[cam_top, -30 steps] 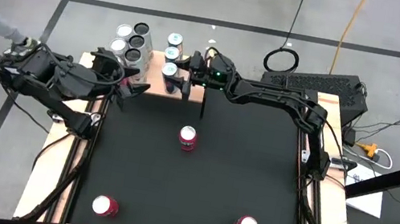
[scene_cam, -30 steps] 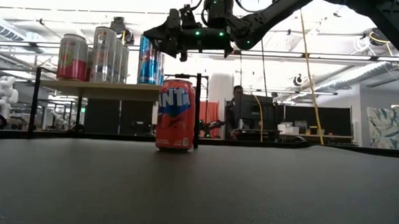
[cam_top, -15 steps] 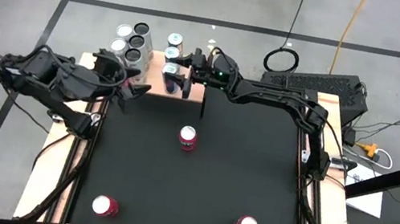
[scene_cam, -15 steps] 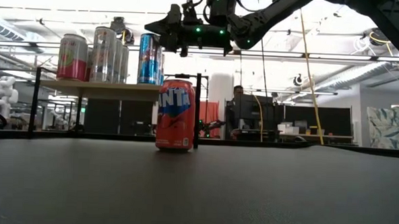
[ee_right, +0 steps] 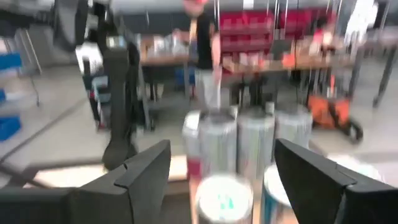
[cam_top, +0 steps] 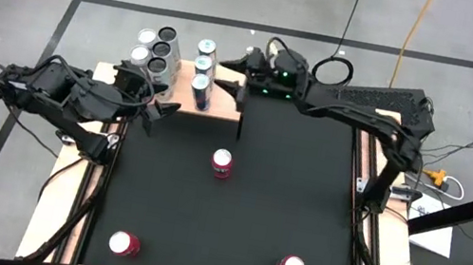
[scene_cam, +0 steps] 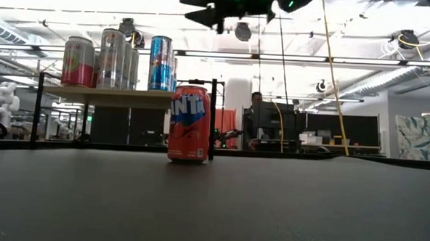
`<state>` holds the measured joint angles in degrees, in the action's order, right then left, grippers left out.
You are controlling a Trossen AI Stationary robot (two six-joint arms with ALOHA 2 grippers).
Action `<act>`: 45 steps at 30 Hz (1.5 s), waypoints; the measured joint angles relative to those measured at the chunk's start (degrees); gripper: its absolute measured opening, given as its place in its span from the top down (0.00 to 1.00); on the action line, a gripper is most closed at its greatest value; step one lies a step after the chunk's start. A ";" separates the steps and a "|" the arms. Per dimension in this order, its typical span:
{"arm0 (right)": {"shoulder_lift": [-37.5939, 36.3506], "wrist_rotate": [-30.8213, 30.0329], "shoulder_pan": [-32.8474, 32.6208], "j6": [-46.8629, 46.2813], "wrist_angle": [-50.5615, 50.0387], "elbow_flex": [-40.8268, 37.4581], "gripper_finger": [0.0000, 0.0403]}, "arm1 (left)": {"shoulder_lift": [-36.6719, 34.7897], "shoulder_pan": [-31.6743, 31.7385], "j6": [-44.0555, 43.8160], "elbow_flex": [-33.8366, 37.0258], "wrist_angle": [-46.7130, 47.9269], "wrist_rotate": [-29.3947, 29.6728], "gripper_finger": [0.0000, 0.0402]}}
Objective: Place canned beverage on shelf
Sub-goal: Put the blue soda can on the shelf aligned with the other blue soda cans
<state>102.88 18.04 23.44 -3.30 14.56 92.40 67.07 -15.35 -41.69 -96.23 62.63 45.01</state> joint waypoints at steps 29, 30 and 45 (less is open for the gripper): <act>9.50 7.68 -3.62 -3.74 -12.51 -0.04 0.91 | 0.00 0.00 -1.43 0.00 2.42 -0.08 0.20; 9.89 7.27 -3.46 -3.79 -12.19 -0.04 0.92 | 0.00 0.00 -1.48 0.00 2.40 -0.18 0.20; 10.48 2.98 -2.05 0.48 -8.30 -0.04 1.00 | 0.00 0.00 -1.49 0.00 2.42 -0.26 0.20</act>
<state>113.36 21.02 21.39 -2.82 6.27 92.36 67.07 -15.35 -43.18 -96.23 65.06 44.75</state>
